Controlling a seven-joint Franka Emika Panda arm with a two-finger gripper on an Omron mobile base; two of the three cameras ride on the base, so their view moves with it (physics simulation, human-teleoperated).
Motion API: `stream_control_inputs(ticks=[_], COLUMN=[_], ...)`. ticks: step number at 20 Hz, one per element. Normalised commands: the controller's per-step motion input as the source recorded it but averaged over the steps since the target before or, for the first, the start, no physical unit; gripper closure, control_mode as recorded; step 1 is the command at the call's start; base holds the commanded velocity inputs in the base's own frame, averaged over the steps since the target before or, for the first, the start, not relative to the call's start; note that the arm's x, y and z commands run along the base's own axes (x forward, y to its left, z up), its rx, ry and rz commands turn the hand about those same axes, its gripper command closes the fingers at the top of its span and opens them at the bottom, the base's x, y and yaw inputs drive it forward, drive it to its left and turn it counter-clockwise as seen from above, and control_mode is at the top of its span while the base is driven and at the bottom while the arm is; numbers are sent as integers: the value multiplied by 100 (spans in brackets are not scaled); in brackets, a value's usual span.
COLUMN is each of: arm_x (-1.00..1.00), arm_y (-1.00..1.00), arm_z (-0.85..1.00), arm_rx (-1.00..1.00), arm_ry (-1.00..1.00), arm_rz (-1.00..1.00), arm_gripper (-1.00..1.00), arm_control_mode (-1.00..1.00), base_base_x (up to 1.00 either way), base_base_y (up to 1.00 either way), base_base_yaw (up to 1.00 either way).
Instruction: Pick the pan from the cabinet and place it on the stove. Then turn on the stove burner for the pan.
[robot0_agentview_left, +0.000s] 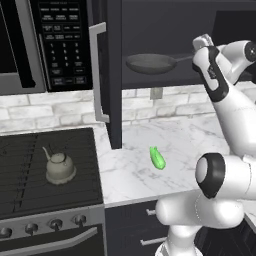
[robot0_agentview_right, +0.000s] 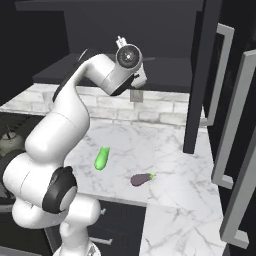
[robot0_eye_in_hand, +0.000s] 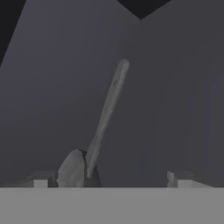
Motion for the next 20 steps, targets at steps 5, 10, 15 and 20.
stream_control_inputs(ticks=[5, 10, 15, 20], arm_x=[57, 25, 19, 30], arm_y=[-8, -4, 0, 0], arm_z=[-16, 0, -3, -25], arm_rx=[0, 0, -3, -8], arm_ry=[0, -4, -4, 0], arm_rz=[-1, 1, 5, 2], arm_gripper=[-100, -100, -100, -100], arm_control_mode=[-100, -100, -100, -100], base_base_x=[0, 0, 0, 0], base_base_y=[0, 0, 0, 0], base_base_yaw=[0, 0, 0, 0])
